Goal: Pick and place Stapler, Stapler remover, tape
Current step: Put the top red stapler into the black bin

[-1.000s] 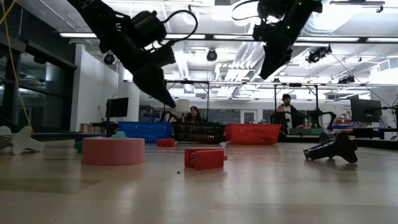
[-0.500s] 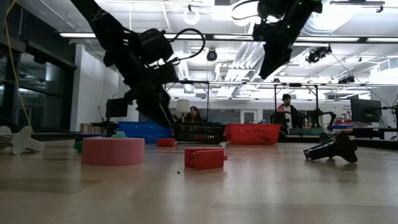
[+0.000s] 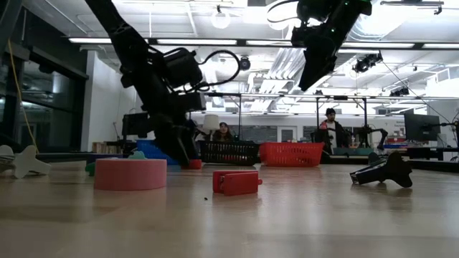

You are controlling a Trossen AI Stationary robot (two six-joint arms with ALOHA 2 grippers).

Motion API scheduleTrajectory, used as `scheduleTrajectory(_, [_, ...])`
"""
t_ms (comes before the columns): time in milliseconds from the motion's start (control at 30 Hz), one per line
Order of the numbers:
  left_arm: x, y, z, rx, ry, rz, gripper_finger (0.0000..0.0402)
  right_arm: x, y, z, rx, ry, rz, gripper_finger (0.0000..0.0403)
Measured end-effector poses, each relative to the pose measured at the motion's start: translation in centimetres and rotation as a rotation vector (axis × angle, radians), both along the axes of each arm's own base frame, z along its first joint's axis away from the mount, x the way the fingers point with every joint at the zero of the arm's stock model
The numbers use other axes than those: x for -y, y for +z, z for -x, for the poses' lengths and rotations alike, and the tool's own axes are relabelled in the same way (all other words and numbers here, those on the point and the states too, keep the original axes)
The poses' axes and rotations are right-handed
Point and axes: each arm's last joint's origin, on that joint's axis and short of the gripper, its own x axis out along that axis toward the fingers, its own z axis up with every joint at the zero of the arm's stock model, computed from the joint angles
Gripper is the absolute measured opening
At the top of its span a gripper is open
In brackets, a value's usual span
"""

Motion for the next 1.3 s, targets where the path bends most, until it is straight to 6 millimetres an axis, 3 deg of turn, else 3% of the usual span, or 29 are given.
scheduleTrajectory(233, [0.0,-0.3,-0.1,-0.003,-0.006,0.004,0.0235,0.0,0.0,0.0,0.0,0.0,0.0,0.0209])
scheduleTrajectory(600, [0.1,-0.4,0.0,-0.017,0.01,0.025,0.0128,0.0,0.0,0.0,0.007,-0.018,-0.01,0.0209])
scheduleTrajectory(867, [0.0,-0.3,0.0,-0.012,0.14,0.099,0.0059,0.0,0.0,0.0,0.009,-0.022,-0.013,0.0208])
scheduleTrajectory(1100, [0.0,-0.2,-0.2,0.007,0.287,0.231,0.0069,0.0,0.0,0.0,0.009,-0.023,-0.013,0.0208])
scheduleTrajectory(1300, [-0.2,1.1,-1.3,0.059,0.329,0.302,0.0072,0.0,0.0,0.0,0.009,-0.022,-0.013,0.0208])
